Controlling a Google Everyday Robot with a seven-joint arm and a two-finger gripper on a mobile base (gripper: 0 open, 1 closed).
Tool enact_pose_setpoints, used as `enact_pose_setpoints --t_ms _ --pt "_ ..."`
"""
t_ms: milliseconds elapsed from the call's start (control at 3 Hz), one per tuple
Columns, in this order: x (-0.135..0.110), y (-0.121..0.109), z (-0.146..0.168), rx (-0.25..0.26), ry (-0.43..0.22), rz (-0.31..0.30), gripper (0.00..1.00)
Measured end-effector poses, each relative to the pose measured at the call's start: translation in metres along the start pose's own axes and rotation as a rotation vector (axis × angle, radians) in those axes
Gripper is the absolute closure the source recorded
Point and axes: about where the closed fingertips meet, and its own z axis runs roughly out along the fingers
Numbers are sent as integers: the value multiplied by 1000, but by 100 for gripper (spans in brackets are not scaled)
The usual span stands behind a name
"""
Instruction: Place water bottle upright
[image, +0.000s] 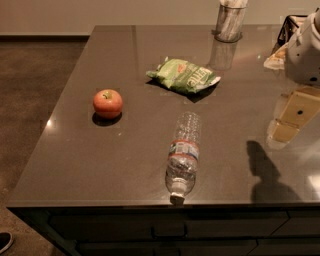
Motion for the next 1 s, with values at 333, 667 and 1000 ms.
enact_pose_setpoints --t_ms 333,667,1000 --pt "-2 0 1 -1 1 -16 0" --pt "-16 4 13 -13 11 -157 0" --pt "-42 20 30 -39 -38 -343 0"
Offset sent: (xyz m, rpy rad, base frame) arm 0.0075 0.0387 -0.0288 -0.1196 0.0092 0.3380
